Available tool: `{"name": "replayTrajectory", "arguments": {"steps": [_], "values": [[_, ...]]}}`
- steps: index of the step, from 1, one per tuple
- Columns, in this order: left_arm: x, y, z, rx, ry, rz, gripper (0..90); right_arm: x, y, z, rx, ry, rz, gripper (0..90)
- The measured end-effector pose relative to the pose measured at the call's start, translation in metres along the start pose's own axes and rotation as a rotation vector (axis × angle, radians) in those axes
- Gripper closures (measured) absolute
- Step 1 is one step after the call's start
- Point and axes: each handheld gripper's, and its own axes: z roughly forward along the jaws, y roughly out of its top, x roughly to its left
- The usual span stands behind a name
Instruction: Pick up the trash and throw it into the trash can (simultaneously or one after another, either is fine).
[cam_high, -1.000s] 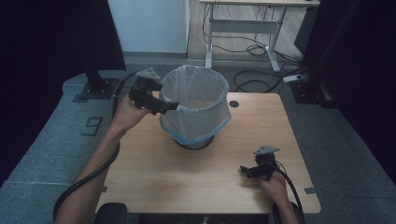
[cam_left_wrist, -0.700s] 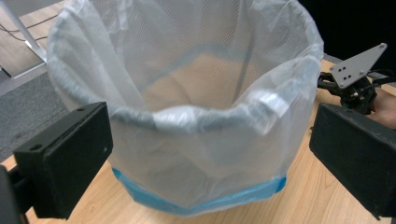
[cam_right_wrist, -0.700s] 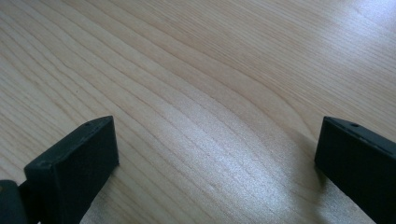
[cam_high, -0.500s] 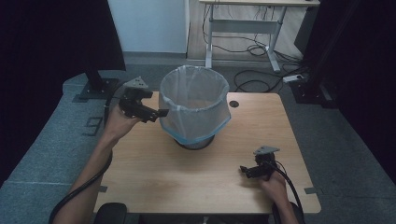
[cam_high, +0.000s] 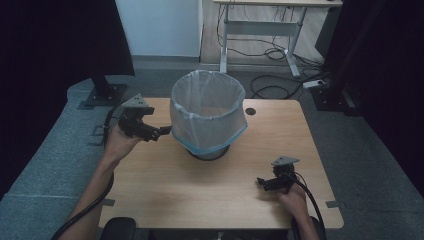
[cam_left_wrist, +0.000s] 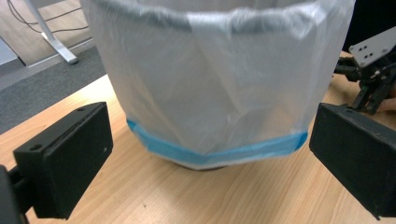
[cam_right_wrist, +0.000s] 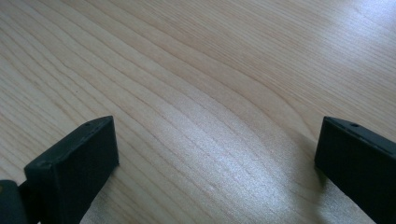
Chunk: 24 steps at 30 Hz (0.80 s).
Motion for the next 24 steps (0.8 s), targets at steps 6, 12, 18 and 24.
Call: {"name": "replayTrajectory", "arguments": {"steps": [6, 12, 18, 24], "values": [[0.000, -0.017, 0.001, -0.006, 0.008, -0.004, 0.0, 0.000, 0.000, 0.000, 0.000, 0.000, 0.000, 0.0], [-0.003, -0.034, 0.007, 0.003, 0.016, 0.003, 0.0, 0.000, 0.000, 0.000, 0.000, -0.001, 0.000, 0.0], [-0.005, -0.050, 0.015, 0.015, 0.010, -0.001, 0.0, 0.000, 0.000, 0.000, -0.002, 0.000, 0.002, 0.0], [-0.006, -0.066, 0.021, 0.024, 0.011, 0.000, 0.0, 0.000, 0.000, 0.000, -0.002, 0.000, 0.001, 0.0]]}}
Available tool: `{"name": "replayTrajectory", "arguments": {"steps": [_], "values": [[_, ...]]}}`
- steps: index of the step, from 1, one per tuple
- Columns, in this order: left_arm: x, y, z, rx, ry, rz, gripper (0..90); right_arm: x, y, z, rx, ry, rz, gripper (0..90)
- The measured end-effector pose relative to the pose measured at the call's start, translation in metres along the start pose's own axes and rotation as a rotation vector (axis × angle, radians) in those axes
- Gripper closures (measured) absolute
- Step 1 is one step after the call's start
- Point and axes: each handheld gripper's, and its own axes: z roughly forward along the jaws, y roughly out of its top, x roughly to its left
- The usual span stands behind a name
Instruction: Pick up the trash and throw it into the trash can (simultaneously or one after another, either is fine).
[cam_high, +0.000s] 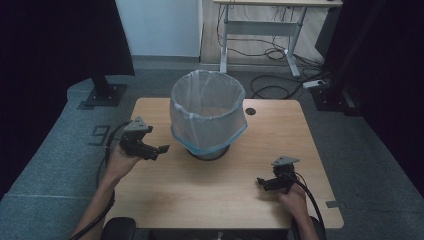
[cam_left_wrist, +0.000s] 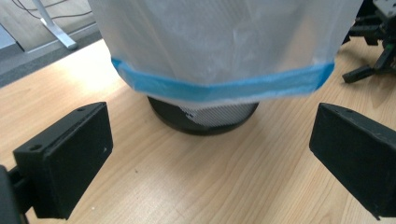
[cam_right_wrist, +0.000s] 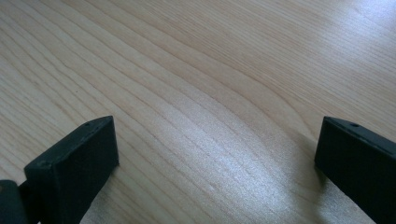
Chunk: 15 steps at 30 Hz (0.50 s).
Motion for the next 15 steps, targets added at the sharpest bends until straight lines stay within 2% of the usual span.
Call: {"name": "replayTrajectory", "arguments": {"steps": [15], "values": [[-0.003, -0.033, 0.012, -0.001, -0.008, -0.019, 0.0, 0.000, 0.000, 0.000, 0.000, 0.000, 0.002, 0.0]]}}
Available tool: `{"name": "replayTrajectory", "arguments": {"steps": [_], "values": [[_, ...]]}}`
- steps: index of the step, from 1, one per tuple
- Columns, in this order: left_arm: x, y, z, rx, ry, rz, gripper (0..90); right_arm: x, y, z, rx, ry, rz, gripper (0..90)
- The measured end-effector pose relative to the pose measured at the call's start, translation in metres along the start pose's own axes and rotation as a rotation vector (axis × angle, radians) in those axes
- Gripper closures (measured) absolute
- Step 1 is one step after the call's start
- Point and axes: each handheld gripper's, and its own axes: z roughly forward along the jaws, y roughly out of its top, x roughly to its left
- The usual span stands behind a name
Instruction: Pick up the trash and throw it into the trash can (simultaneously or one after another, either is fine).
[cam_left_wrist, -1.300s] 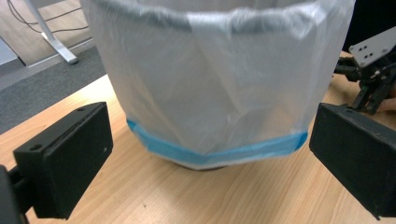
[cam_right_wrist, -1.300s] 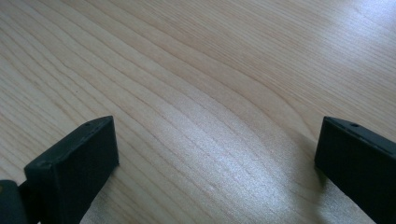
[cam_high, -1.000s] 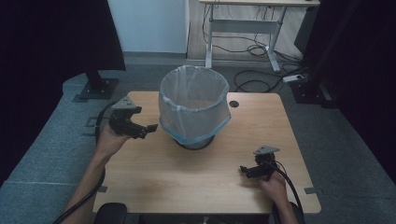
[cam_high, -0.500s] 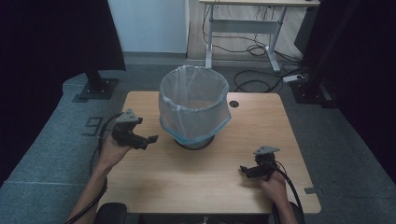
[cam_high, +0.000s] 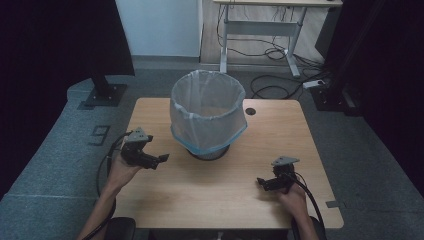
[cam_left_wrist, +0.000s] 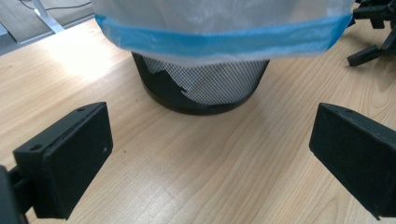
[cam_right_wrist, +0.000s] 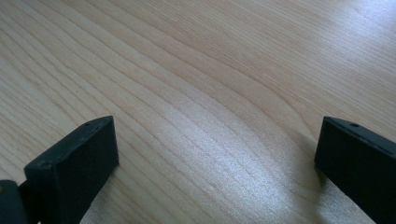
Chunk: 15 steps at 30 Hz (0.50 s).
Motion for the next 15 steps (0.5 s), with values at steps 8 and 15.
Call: {"name": "replayTrajectory", "arguments": {"steps": [8, 15], "values": [[-0.002, -0.016, 0.011, 0.009, -0.001, -0.009, 0.0, 0.000, 0.000, 0.000, 0.000, 0.000, 0.000, 0.0], [-0.006, -0.029, 0.023, 0.028, -0.004, -0.011, 0.0, 0.000, 0.000, 0.000, -0.001, 0.000, -0.001, 0.0]]}}
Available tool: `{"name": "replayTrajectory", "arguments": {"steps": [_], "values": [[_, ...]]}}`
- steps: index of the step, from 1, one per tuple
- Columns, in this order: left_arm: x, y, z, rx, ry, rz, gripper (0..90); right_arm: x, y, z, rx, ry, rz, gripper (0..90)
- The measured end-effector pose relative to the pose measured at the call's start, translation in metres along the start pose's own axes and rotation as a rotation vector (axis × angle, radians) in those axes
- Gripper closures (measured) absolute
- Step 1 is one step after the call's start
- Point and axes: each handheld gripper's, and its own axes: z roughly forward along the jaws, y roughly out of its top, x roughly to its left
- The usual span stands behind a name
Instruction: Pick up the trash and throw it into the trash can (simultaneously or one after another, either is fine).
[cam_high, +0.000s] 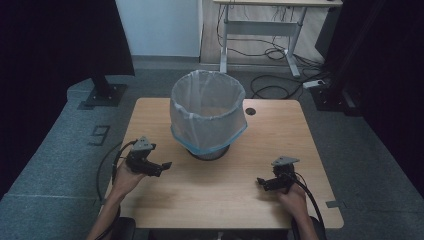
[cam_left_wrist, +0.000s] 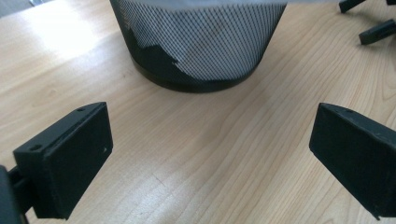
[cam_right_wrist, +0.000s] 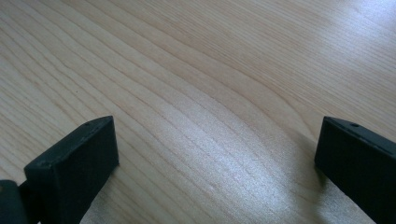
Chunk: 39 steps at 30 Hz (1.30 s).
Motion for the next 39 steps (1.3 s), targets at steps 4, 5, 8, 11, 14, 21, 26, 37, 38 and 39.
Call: {"name": "replayTrajectory", "arguments": {"steps": [4, 5, 8, 11, 14, 21, 26, 37, 38, 39], "values": [[-0.002, -0.006, 0.006, 0.007, -0.002, -0.005, 0.0, 0.000, 0.000, 0.000, 0.000, 0.000, 0.000, 0.0], [-0.002, -0.009, 0.008, 0.008, -0.003, -0.009, 0.0, 0.000, 0.000, 0.000, 0.000, -0.001, 0.000, 0.0], [-0.003, -0.014, 0.012, 0.014, -0.007, -0.014, 0.0, 0.000, 0.000, 0.000, 0.000, 0.000, 0.000, 0.0], [-0.004, -0.019, 0.016, 0.021, -0.009, -0.021, 0.0, 0.000, 0.000, 0.000, 0.000, 0.000, 0.000, 0.0], [-0.005, -0.025, 0.021, 0.029, -0.015, -0.029, 0.0, 0.000, 0.000, 0.000, 0.000, 0.000, 0.000, 0.0], [-0.006, -0.035, 0.033, 0.055, -0.020, -0.034, 0.0, 0.000, 0.000, 0.000, 0.000, 0.000, 0.000, 0.0], [-0.007, -0.040, 0.040, 0.080, -0.014, -0.029, 0.0, 0.000, 0.000, 0.000, 0.000, 0.000, 0.000, 0.0], [-0.017, -0.047, 0.056, 0.166, 0.025, 0.029, 0.0, 0.000, 0.000, 0.000, 0.000, 0.000, 0.000, 0.0], [-0.018, -0.047, 0.058, 0.176, 0.033, 0.037, 0.0, 0.000, 0.000, 0.000, 0.000, 0.000, 0.000, 0.0], [-0.019, -0.047, 0.059, 0.181, 0.036, 0.041, 0.0, 0.000, 0.000, 0.000, -0.001, -0.001, 0.001, 0.0]]}}
